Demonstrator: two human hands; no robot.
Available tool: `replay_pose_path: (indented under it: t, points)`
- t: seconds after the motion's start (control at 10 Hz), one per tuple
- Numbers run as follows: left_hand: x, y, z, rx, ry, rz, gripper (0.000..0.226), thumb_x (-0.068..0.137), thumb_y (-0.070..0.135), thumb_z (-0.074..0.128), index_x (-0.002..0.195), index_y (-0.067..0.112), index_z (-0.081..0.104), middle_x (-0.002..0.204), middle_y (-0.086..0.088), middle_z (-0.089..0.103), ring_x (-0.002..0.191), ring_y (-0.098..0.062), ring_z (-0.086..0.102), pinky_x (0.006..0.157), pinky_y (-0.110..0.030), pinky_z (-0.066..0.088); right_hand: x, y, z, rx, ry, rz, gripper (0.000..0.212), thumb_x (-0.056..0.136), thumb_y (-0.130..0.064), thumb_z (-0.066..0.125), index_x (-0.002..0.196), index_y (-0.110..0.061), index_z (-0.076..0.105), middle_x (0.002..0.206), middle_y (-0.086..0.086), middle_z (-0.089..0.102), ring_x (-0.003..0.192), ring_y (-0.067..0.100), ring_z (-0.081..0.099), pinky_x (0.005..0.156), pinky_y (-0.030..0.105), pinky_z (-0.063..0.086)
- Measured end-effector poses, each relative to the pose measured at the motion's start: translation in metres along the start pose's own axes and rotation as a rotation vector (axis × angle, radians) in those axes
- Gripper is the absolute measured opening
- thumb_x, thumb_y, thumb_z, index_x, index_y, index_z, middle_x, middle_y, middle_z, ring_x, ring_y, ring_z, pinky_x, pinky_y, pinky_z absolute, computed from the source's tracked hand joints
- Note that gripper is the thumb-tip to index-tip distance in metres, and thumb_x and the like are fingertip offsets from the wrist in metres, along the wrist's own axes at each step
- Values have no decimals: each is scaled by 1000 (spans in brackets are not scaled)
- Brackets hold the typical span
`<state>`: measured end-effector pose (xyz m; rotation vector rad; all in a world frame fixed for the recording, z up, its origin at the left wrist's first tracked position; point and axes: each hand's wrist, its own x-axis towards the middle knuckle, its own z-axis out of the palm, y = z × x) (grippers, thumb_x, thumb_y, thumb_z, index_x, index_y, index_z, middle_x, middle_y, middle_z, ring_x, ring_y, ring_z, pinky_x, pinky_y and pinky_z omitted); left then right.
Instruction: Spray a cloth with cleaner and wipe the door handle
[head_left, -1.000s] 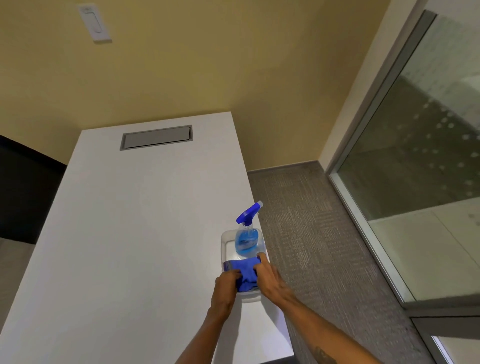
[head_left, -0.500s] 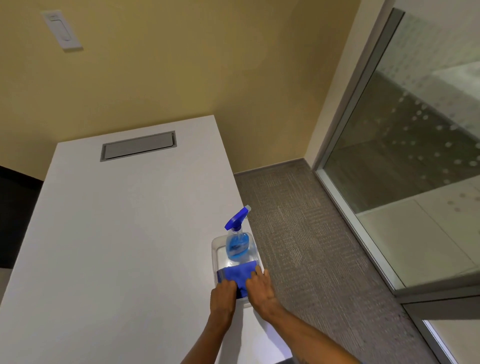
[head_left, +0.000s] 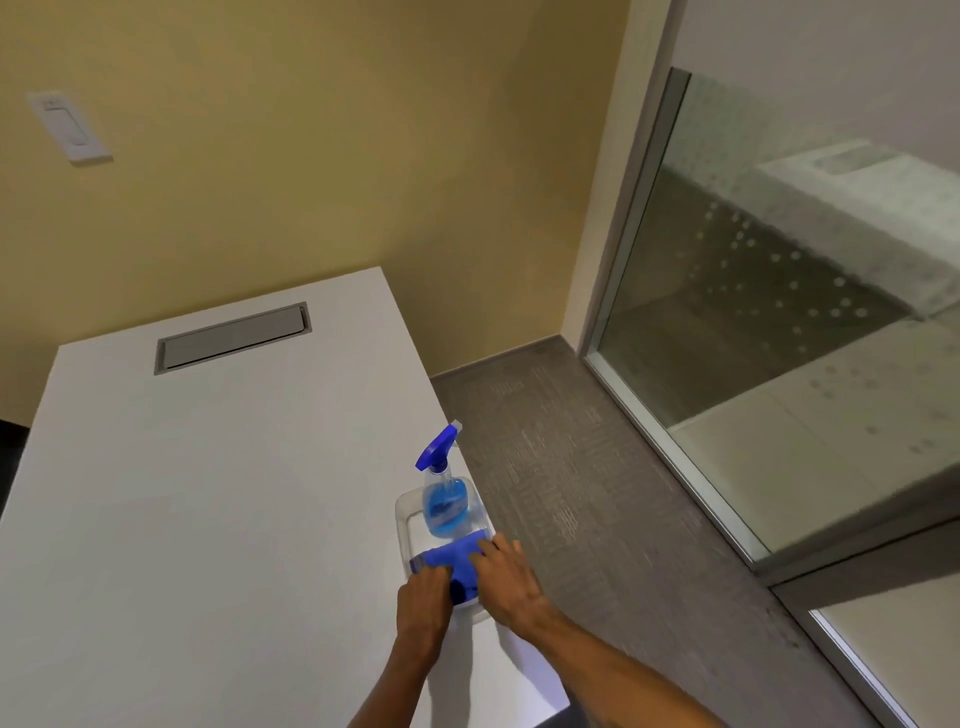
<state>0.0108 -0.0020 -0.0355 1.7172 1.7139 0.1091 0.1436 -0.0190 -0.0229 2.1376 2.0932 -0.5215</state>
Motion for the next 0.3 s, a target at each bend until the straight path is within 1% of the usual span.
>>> replay_pose_path:
  t: [0.1, 0.2, 0.3]
  points:
    - [-7, 11, -7, 8, -26, 75, 35, 103, 27, 62, 131, 6, 55, 129, -11, 68, 119, -25, 66, 110, -34, 49, -11, 5, -17, 29, 39, 11, 36, 100, -17, 57, 136, -12, 56, 139, 13, 57, 128, 28, 50, 112, 42, 37]
    - [-18, 38, -14, 115, 22, 193, 32, 104, 37, 59, 127, 15, 58, 125, -1, 68, 115, -13, 65, 108, -24, 48, -31, 25, -37, 40, 104, 71, 40, 100, -14, 55, 140, -11, 52, 145, 13, 54, 132, 30, 48, 113, 45, 36]
    - [-26, 58, -15, 181, 38, 297, 26, 106, 37, 54, 122, 16, 62, 120, -1, 71, 108, -13, 68, 103, -25, 53, -46, 38, -46, 94, 159, 118, 39, 103, -14, 49, 142, -12, 51, 149, 11, 52, 136, 30, 47, 113, 45, 35]
